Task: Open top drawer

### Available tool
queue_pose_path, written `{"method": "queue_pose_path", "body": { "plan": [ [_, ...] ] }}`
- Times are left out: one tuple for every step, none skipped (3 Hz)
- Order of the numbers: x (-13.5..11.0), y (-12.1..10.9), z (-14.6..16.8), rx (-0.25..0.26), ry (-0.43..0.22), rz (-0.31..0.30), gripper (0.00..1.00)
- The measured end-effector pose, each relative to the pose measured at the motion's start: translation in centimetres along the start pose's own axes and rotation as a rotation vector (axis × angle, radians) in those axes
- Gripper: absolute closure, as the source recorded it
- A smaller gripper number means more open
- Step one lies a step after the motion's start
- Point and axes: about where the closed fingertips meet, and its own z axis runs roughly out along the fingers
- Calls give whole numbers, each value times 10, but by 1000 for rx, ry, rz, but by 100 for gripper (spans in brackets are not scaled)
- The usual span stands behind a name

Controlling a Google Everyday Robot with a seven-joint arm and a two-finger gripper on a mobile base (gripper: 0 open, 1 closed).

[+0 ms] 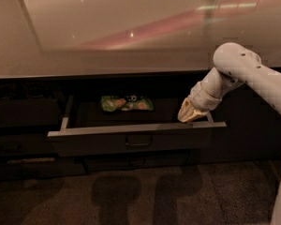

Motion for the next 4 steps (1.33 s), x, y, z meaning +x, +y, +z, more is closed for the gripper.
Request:
{"method": "queue_pose_path", "body": {
  "plan": [
    [18, -2, 16, -37, 2, 35, 100],
    [37, -3, 33, -77, -2, 66, 100],
    [39, -4, 34, -78, -3, 68, 100],
    [39, -4, 35, -78, -3, 68, 81]
  ]
}}
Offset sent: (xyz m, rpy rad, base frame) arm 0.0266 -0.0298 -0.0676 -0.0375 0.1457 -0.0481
